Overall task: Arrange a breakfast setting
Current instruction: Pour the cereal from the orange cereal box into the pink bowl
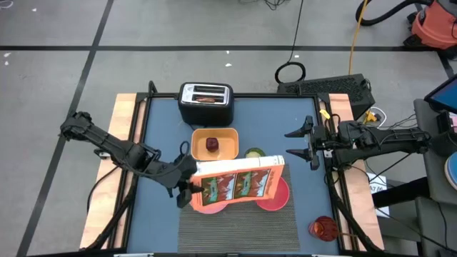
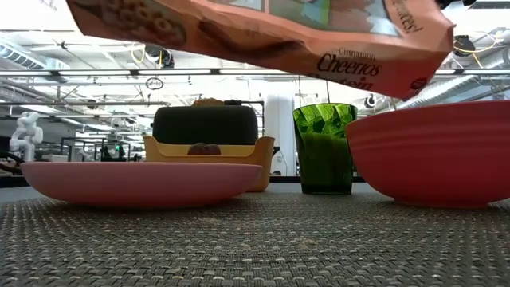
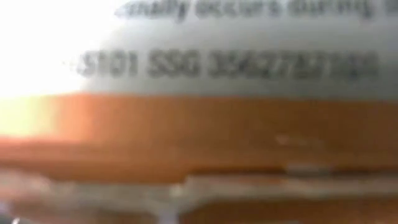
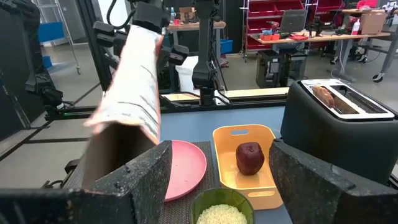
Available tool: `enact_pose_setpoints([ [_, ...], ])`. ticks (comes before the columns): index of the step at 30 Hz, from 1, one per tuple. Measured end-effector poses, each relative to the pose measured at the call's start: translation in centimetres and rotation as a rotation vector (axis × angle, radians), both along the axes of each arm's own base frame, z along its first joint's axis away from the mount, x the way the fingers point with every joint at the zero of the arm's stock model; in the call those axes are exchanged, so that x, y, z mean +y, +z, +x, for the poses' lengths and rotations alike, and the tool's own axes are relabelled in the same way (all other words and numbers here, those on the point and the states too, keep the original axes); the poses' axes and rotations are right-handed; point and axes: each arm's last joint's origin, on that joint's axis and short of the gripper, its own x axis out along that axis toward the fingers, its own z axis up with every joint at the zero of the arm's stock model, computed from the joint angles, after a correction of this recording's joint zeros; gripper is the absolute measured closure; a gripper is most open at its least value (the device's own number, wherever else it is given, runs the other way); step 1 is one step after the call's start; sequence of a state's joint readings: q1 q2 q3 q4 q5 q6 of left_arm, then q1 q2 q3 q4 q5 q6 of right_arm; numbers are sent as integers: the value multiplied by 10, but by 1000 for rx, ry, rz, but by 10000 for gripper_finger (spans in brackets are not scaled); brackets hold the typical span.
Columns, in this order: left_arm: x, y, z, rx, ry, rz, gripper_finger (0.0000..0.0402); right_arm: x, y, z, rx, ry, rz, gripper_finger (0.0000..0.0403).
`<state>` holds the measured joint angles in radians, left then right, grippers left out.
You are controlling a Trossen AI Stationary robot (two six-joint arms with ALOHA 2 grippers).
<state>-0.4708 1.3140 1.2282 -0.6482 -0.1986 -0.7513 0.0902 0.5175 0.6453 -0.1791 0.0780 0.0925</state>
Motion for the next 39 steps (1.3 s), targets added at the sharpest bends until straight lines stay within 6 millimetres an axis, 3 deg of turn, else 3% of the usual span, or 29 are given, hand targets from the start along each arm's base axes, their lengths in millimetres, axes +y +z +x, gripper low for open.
enact_pose_setpoints([
  [39,7,-2,3,13,-7,26,216,0,0,1,3,1,0,145],
])
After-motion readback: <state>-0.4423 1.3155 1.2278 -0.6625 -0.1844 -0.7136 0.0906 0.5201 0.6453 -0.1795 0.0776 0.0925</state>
